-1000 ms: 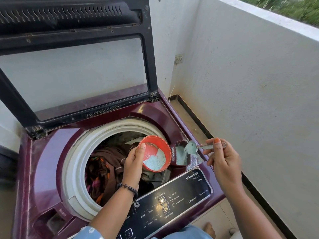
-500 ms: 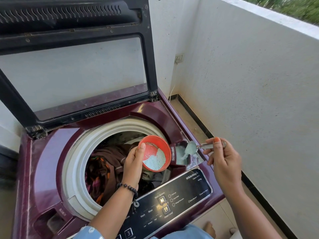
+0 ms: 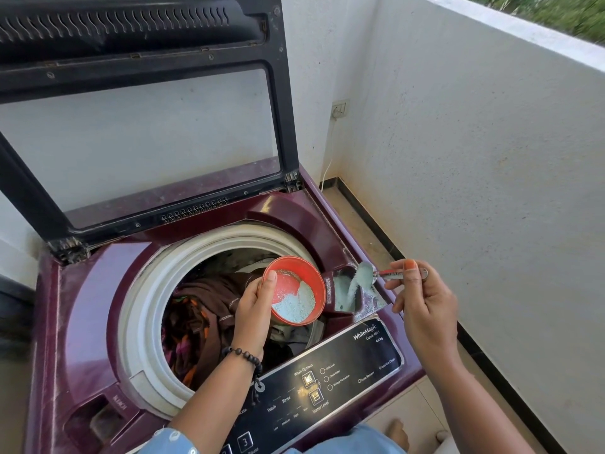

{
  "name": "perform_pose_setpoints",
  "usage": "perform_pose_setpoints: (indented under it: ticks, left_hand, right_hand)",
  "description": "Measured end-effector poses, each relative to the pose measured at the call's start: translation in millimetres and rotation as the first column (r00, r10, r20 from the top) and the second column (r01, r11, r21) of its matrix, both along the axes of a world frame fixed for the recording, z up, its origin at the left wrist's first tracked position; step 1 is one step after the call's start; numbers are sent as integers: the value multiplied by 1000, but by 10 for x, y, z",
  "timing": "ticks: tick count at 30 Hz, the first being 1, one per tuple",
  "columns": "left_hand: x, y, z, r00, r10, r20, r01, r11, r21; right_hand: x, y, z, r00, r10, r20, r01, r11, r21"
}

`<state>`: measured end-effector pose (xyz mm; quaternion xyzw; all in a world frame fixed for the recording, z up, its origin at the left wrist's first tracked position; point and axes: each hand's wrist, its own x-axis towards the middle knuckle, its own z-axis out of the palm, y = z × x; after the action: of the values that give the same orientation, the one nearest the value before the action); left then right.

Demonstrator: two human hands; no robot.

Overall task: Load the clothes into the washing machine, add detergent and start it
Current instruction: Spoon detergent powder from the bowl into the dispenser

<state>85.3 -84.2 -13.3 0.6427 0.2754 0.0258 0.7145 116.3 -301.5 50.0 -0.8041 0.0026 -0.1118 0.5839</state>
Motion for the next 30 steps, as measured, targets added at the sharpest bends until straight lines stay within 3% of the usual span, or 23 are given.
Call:
perform_pose_setpoints:
  ticks: [30]
  left_hand:
    - [-4, 3, 14, 1000, -16, -5, 16, 1000, 10]
  right_hand:
    - [9, 21, 16, 1000, -19, 1, 19, 1000, -21]
